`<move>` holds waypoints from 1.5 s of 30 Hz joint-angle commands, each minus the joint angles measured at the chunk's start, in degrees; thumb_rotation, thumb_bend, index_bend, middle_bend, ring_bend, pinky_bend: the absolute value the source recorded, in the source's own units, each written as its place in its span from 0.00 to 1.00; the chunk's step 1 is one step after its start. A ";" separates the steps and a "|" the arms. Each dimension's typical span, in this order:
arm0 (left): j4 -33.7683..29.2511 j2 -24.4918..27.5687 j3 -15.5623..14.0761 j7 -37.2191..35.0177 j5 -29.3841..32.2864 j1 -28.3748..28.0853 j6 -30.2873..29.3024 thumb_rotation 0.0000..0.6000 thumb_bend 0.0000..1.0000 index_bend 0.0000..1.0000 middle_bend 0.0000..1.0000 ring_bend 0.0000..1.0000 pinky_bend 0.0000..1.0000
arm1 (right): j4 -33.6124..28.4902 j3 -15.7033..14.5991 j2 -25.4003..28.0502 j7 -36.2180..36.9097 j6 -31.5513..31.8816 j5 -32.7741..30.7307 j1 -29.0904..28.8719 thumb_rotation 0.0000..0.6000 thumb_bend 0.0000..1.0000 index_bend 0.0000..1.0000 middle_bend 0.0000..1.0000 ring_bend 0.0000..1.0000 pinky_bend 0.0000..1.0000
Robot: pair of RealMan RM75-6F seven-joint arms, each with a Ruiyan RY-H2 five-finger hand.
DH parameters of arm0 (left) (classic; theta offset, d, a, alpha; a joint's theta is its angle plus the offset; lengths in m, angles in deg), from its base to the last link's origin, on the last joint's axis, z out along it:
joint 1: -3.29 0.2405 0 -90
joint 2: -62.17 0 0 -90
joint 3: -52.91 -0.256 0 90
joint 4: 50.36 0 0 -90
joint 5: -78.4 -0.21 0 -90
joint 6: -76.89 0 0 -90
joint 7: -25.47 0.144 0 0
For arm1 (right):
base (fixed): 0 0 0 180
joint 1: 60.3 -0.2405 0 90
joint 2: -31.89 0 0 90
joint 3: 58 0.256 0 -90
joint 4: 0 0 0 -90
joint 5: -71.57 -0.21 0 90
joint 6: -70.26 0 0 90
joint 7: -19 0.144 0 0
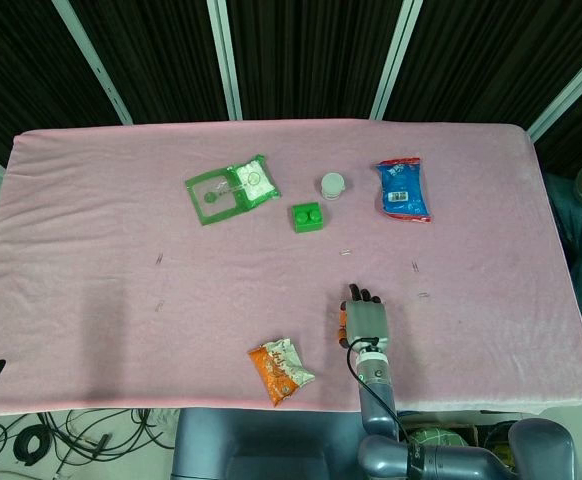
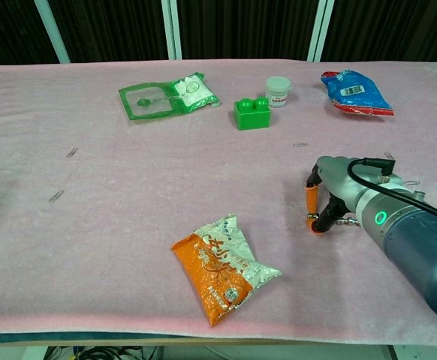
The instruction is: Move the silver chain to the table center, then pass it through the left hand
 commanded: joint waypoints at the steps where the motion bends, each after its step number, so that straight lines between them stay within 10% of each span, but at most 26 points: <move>1: 0.06 0.05 0.09 -0.21 0.18 0.09 -0.13 1.00 0.22 0.07 0.08 0.00 0.00 | 0.09 0.01 -0.09 0.21 -0.19 0.03 -0.10 1.00 0.32 0.62 0.09 0.13 0.21; 45: 0.01 0.24 0.07 -0.62 0.11 0.10 -0.04 1.00 0.22 0.08 0.08 0.00 0.00 | -6.83 2.12 4.01 5.13 0.74 2.69 0.42 1.00 0.32 0.63 0.09 0.13 0.21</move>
